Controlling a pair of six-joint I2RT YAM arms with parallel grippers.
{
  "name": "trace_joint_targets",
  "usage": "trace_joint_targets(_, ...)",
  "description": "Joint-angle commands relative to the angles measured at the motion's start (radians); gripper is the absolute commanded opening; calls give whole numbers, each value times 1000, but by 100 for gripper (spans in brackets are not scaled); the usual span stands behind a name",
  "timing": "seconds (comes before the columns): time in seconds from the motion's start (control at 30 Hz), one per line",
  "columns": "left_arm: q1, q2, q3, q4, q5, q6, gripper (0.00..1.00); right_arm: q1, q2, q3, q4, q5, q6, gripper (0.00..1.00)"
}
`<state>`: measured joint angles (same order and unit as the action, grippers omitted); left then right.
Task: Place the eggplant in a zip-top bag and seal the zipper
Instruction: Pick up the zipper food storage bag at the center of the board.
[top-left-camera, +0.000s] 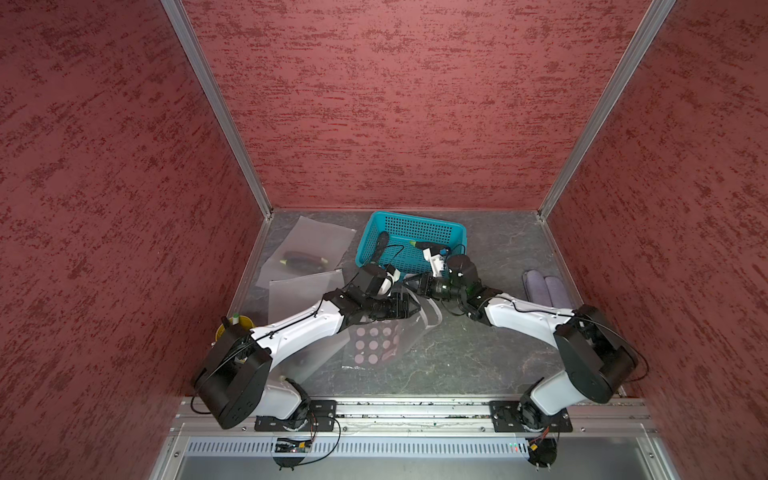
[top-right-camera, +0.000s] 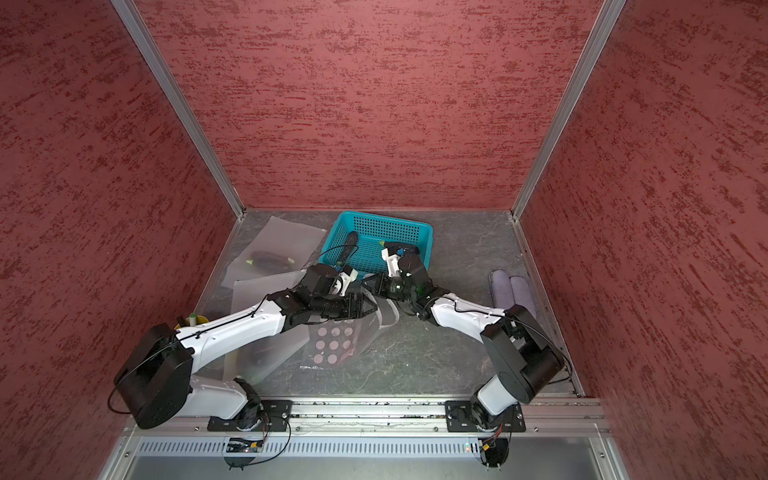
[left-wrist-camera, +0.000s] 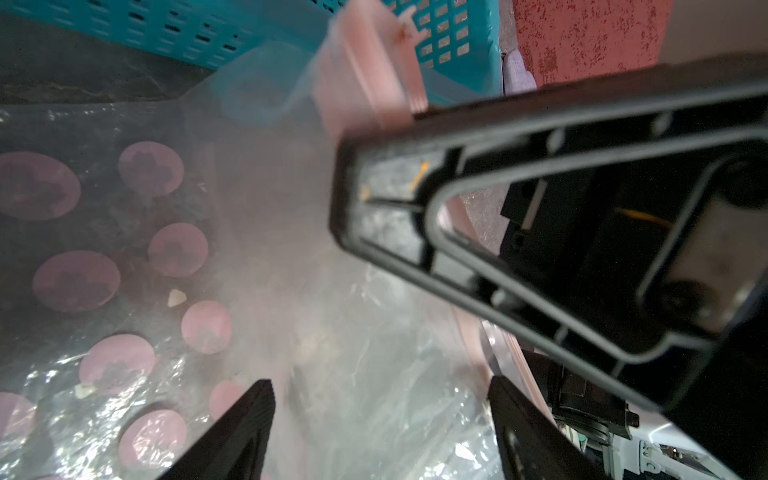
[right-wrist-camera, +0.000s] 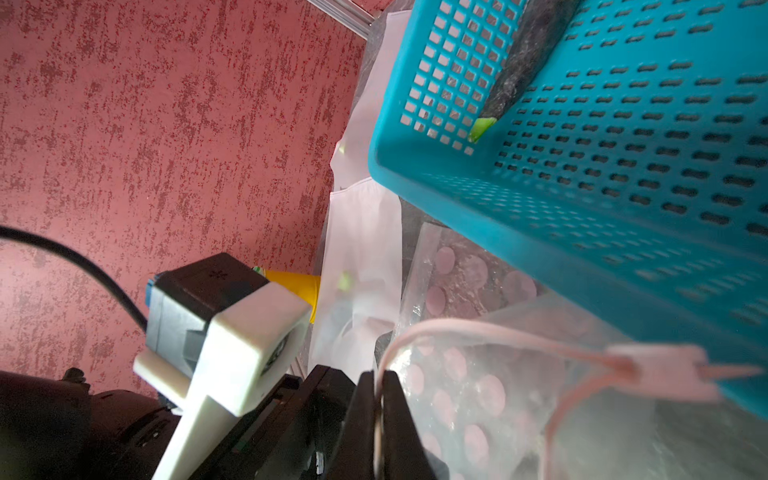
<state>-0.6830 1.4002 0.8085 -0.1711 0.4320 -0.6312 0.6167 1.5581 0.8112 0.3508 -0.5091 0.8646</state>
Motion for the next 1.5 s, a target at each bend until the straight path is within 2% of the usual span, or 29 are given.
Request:
trace_joint_targets(0.0,-2,30,24,42,2,11,79,13,5,31,54,-14,3,8)
trace_joint_targets(0.3,8,91,11,116,37,-16,56,20,9,23,73,-24,9,9)
trace_joint_targets(0.33,9,92,11,117,40,-18,49,20,10,24,67,-25,6,9)
trace_joint_targets(0.43,15,86,12,112,43,-15,20,20,10,27,24,-5,-27,12)
trace_joint_targets(0.5,22,80,9,110,49,-12,10,20,7,39,-29,20,-71,16)
trace_joint_targets(0.73,32,74,4,101,76,15,3,-11,-60,135,-271,60,-324,45)
trace_joint_targets(0.8,31,70,3,101,81,28,2,-35,-91,163,-344,60,-391,50)
trace_joint_targets(1.1,33,27,-6,106,80,86,2,-164,-197,194,-635,81,-650,52)
trace_joint_targets(1.23,33,3,-17,118,70,97,2,-191,-212,176,-732,57,-743,58)
trace_joint_targets(1.47,25,-38,-35,130,44,126,2,-195,-218,111,-794,52,-759,61)
